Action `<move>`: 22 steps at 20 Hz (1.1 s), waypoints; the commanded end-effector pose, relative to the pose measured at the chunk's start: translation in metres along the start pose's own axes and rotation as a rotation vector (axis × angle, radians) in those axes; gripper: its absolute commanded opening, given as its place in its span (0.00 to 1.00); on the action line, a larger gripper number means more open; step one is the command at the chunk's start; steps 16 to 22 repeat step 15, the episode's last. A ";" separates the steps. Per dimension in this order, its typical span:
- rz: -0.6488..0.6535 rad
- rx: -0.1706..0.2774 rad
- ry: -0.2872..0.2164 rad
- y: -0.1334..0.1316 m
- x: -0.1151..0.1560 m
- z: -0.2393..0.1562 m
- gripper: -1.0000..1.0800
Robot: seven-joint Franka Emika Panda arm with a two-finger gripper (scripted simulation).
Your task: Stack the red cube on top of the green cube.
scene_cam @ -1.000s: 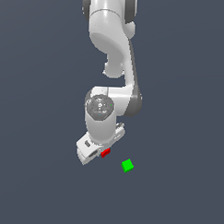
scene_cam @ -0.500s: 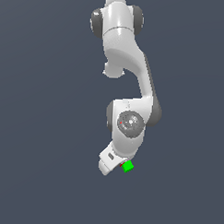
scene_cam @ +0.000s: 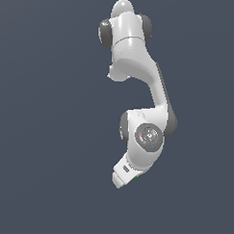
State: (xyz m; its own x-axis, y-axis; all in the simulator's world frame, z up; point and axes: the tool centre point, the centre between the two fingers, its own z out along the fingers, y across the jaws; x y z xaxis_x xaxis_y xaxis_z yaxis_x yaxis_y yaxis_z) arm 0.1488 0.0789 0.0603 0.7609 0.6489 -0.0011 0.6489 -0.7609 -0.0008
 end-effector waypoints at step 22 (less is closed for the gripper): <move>0.001 -0.001 0.001 0.000 0.003 0.000 0.96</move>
